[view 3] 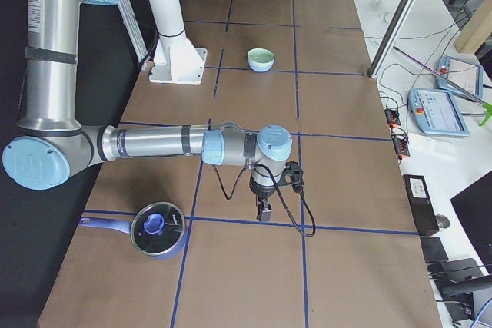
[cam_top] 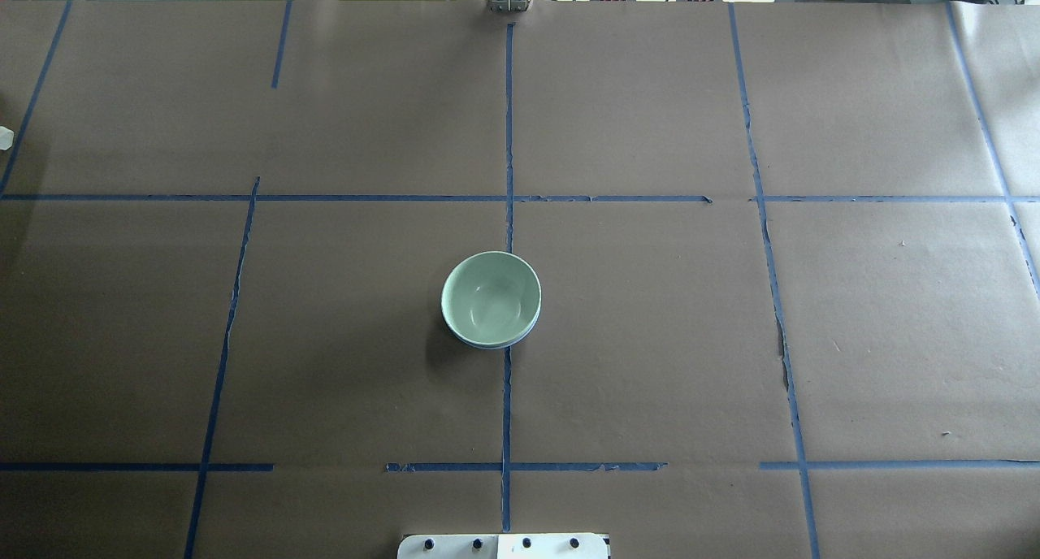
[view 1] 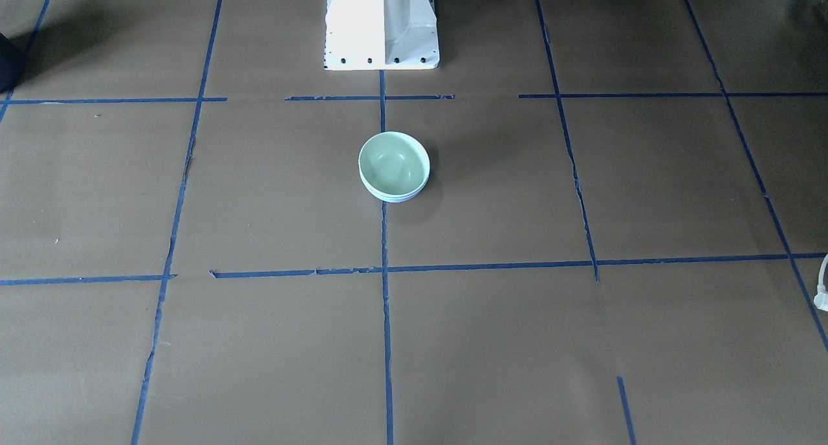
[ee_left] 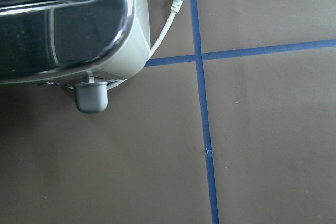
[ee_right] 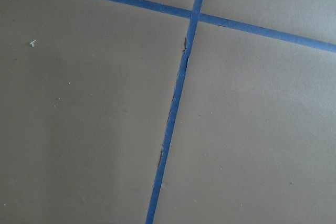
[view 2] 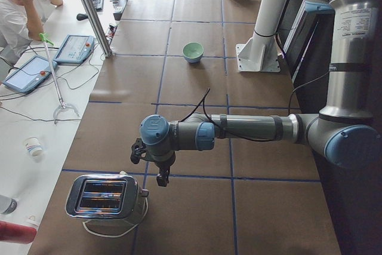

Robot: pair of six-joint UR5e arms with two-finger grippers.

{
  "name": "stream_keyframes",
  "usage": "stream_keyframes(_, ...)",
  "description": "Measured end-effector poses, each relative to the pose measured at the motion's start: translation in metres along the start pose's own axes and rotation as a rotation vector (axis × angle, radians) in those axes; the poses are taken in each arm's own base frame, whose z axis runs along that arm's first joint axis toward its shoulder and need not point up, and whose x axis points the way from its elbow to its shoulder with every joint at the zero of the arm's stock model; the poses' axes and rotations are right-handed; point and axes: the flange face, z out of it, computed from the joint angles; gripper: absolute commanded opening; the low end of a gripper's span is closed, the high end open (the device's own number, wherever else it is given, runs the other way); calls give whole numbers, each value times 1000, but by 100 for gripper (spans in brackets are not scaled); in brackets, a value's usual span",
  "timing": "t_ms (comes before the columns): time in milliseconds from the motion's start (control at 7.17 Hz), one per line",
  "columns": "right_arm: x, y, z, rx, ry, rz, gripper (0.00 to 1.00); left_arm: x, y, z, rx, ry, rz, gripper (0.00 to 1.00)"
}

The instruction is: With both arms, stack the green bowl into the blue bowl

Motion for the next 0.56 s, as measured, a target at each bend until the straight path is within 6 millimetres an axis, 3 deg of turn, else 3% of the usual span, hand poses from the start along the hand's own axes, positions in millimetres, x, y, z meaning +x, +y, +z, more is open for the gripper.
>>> stream_keyframes(558, -1, 0, 1, 1, -20, 1, 100, 10, 13, -3, 10, 0, 24, 100)
